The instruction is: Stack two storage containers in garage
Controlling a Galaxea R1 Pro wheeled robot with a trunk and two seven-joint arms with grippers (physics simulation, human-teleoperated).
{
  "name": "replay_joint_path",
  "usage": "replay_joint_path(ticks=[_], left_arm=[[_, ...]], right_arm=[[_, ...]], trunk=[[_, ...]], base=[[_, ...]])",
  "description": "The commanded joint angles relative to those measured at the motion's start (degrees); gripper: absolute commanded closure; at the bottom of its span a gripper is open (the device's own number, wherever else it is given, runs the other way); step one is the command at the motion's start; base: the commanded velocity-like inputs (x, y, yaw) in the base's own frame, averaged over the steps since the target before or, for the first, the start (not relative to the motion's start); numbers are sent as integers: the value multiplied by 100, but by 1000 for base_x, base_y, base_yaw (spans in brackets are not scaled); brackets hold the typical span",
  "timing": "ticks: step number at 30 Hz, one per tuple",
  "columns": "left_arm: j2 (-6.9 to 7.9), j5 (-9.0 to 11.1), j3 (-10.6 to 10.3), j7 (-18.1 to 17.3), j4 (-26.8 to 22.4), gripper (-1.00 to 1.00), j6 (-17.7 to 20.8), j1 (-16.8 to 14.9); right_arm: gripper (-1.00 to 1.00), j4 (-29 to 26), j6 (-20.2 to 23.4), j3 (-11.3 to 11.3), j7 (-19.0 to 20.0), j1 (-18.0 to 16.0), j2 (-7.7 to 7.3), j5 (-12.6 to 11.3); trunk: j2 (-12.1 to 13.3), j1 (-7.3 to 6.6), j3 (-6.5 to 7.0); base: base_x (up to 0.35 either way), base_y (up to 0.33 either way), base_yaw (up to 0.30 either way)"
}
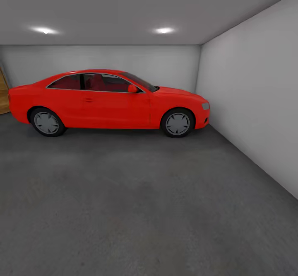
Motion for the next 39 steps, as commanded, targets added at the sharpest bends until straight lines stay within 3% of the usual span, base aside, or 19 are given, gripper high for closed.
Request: replay_joint_path(ticks=[1, 5, 14, 22, 25, 31, 39], left_arm=[[0, 0, 0, 0, 0, -100, 0, -1], [-114, 18, 61, -18, -34, -100, 0, -18], [-149, 261, 171, -18, -294, -100, -251, -10], [-148, 517, 159, -12, -442, -100, -305, -10], [-110, 614, 141, -10, -468, -100, -312, -9], [68, 607, 129, 14, -489, -100, -316, -9], [76, 605, 116, 17, -485, -100, -316, -9]], right_arm=[[-100, 0, 0, 0, 0, -1, 0, 0], [-100, -9, 10, 86, 52, -9, -76, 80], [-100, -40, -228, 213, -5, -9, -39, 313], [-100, -36, -485, 214, -33, -9, -27, 333], [-100, -35, -581, 212, -34, -9, -26, 329], [-100, -35, -622, 179, -35, -9, -20, 329], [-100, -35, -704, 167, -35, -9, -23, 297]], trunk=[[-2, 0, -3], [-2, 0, -3], [-2, 0, -3], [-2, 0, -3], [-2, 0, -3], [-2, 0, -3], [-2, 0, -3]], base=[[0, 0, 0], [0, 0, 0], [0, 0, 0], [0, 0, 146], [0, 0, 267], [0, 0, 273], [0, 0, 275]])
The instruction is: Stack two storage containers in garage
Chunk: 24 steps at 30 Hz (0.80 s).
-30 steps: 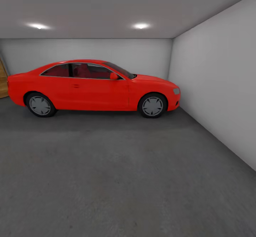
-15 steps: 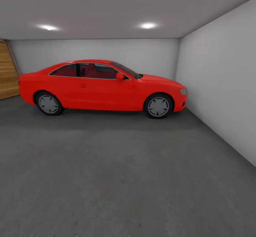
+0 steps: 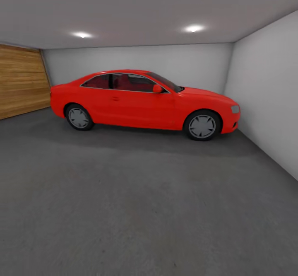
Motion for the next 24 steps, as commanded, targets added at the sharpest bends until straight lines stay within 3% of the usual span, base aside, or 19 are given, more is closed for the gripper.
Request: replay_joint_path(ticks=[1, 24], left_arm=[[3, 56, 5, 0, -2, -100, -11, -1], [11, 59, 4, -1, 1, -100, -11, -1]], right_arm=[[-100, 0, -16, 14, -3, -1, -3, 25], [-100, 0, -22, -22, -3, -1, -5, -14]], trunk=[[-2, 0, -5], [-2, 0, -5]], base=[[0, 0, 276], [0, 0, 277]])
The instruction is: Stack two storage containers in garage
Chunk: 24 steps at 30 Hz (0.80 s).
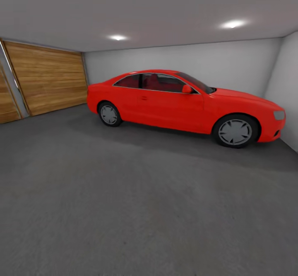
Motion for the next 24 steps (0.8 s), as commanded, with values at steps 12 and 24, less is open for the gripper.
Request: replay_joint_path(ticks=[12, 24], left_arm=[[-1, 57, 5, -1, -1, -100, -11, -1], [-1, 57, 5, 1, -2, -100, -11, -1]], right_arm=[[-100, 0, -14, 38, 1, -1, -1, 57], [-100, 0, -14, 45, 4, -1, -1, 76]], trunk=[[-3, 0, -5], [-3, 0, -5]], base=[[0, 0, 277], [0, 0, 278]])
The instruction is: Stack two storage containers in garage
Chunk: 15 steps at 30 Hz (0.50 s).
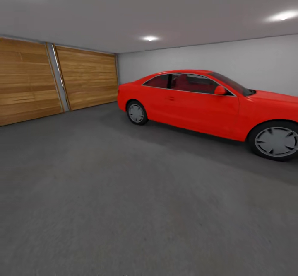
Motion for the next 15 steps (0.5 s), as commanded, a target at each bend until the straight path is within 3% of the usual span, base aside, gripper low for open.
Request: replay_joint_path(ticks=[1, 15], left_arm=[[-1, 57, 5, 0, -1, -100, -11, -1], [-1, 57, 5, -1, 0, -100, -11, -2]], right_arm=[[-100, 0, -13, 12, -2, -1, -1, 29], [-100, 0, -11, 29, -10, -1, -1, 21]], trunk=[[-3, 0, -5], [-3, 0, -5]], base=[[0, 0, 278], [0, 0, 278]])
